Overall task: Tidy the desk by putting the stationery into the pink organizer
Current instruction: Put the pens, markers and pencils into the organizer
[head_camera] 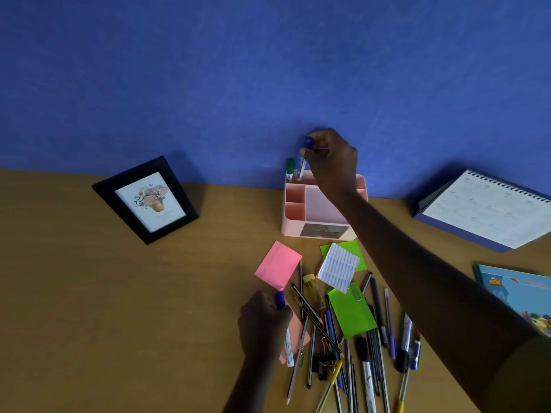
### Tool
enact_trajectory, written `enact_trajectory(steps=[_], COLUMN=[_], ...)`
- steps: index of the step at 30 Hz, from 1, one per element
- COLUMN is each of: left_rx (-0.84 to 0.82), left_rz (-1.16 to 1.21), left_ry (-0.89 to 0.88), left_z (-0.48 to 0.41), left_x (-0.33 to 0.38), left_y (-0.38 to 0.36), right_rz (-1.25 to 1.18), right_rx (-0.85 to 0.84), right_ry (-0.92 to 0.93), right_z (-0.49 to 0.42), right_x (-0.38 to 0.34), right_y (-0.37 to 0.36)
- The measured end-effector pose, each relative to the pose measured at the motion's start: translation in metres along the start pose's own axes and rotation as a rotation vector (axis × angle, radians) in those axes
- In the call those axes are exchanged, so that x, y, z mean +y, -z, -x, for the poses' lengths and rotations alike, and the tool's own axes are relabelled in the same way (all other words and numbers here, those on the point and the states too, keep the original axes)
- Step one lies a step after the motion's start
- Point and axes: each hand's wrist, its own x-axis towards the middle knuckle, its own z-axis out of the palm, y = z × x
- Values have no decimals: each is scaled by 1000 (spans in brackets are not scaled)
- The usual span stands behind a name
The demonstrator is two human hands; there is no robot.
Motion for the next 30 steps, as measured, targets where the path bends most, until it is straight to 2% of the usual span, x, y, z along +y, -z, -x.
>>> enact_trajectory(steps=[5, 14, 21, 30], left_rx=[-23, 108, 223, 271], left_rz=[127, 416, 467, 494], left_ry=[-49, -292, -452, -609], left_z=[-2, -24, -66, -113], left_x=[2, 45, 83, 132], left_y=[11, 59, 79, 77], right_rz=[101, 187, 143, 138], right_rx=[-66, -94, -96, -116], right_ry=[-3, -23, -36, 14], right_z=[7, 15, 18, 12], right_x=[13, 21, 19, 24], right_y=[-19, -31, -27, 3])
